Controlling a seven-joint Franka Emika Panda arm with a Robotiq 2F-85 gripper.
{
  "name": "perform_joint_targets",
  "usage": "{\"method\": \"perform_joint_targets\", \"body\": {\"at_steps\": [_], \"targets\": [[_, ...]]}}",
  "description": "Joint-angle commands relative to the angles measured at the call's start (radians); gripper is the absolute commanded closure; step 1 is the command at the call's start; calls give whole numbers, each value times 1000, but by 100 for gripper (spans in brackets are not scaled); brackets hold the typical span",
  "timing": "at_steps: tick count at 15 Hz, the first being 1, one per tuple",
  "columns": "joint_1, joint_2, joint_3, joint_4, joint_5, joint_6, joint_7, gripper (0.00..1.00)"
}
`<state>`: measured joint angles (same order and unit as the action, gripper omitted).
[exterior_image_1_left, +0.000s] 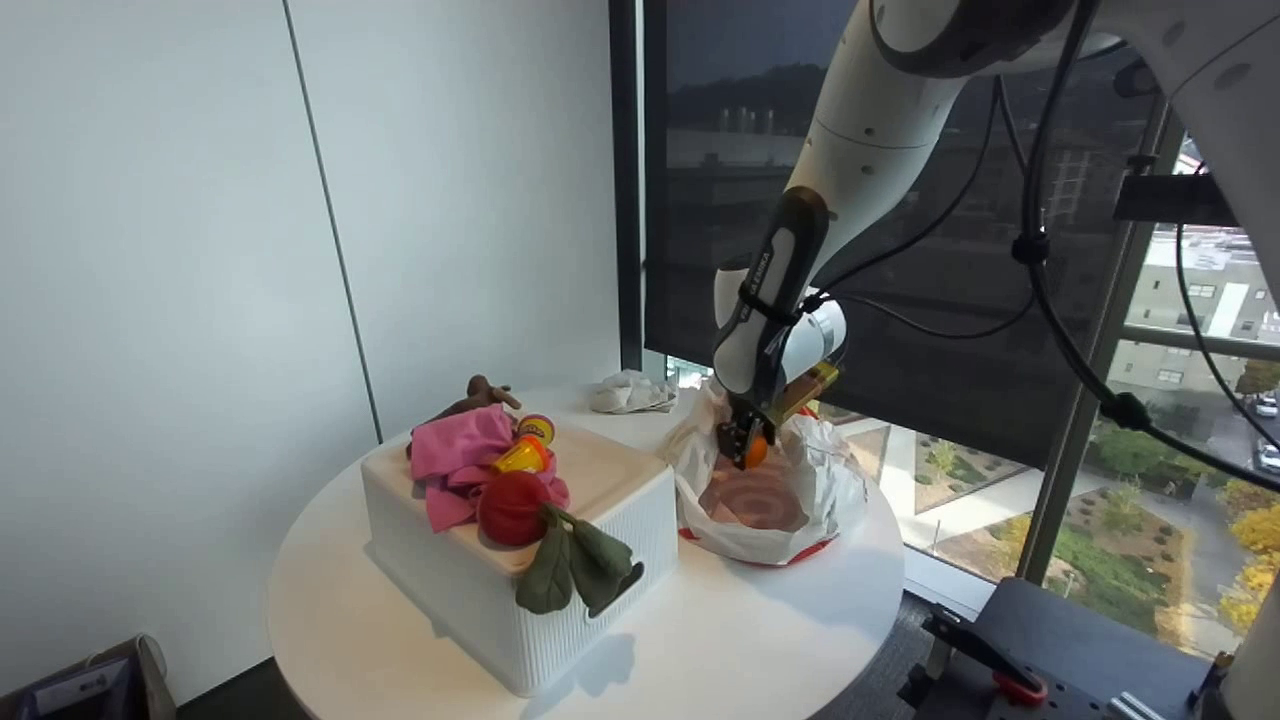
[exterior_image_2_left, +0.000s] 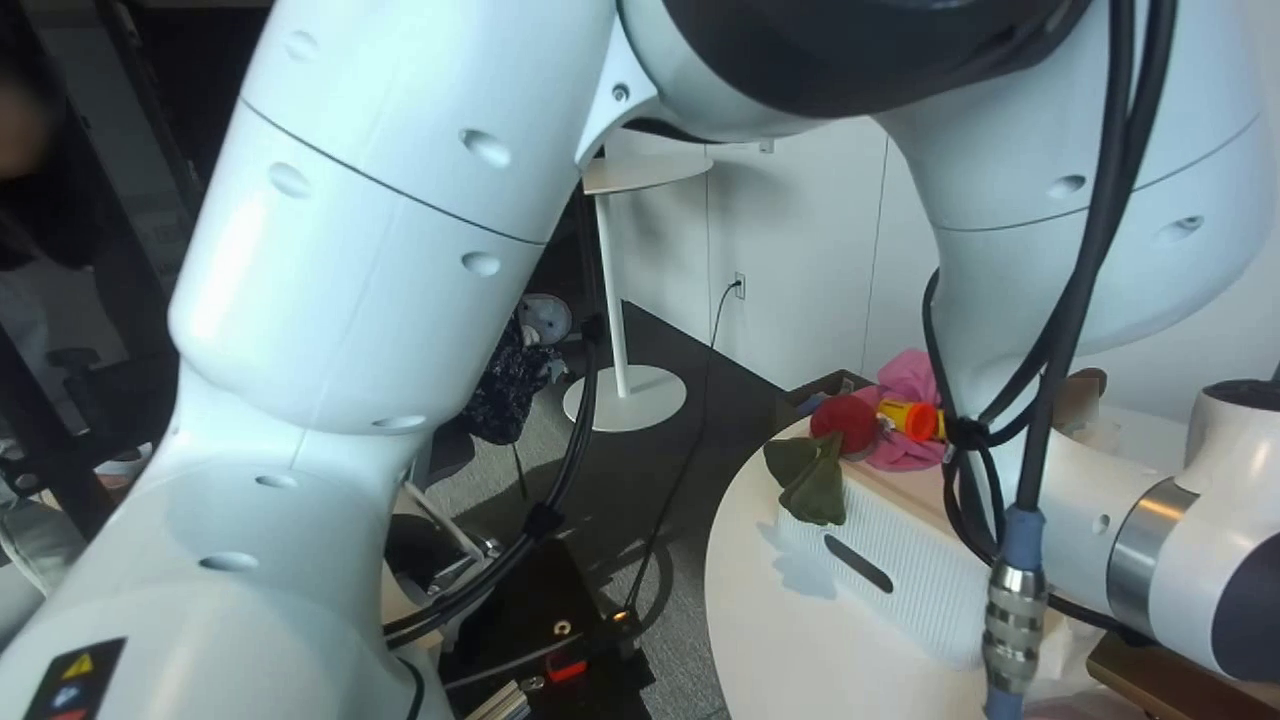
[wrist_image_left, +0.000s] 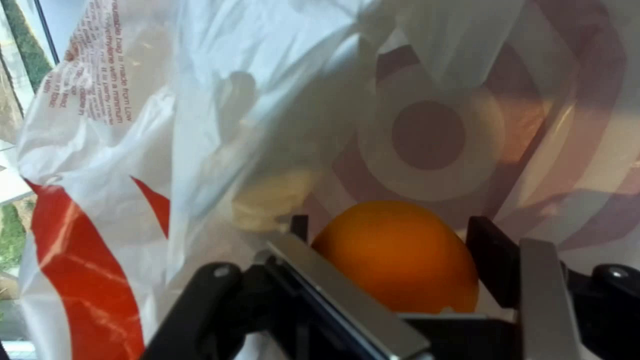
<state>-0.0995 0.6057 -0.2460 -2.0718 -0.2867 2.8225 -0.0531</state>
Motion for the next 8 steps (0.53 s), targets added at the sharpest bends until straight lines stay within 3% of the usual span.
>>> {"method": "perform_joint_targets", "body": {"at_steps": [1,5,8], "targets": [[22,7,-34,15,10,50,44,0],[-103,-125,146,-51,173,-176,-82,0],[-126,-245,222,-73,286,-435,-174,0]]}}
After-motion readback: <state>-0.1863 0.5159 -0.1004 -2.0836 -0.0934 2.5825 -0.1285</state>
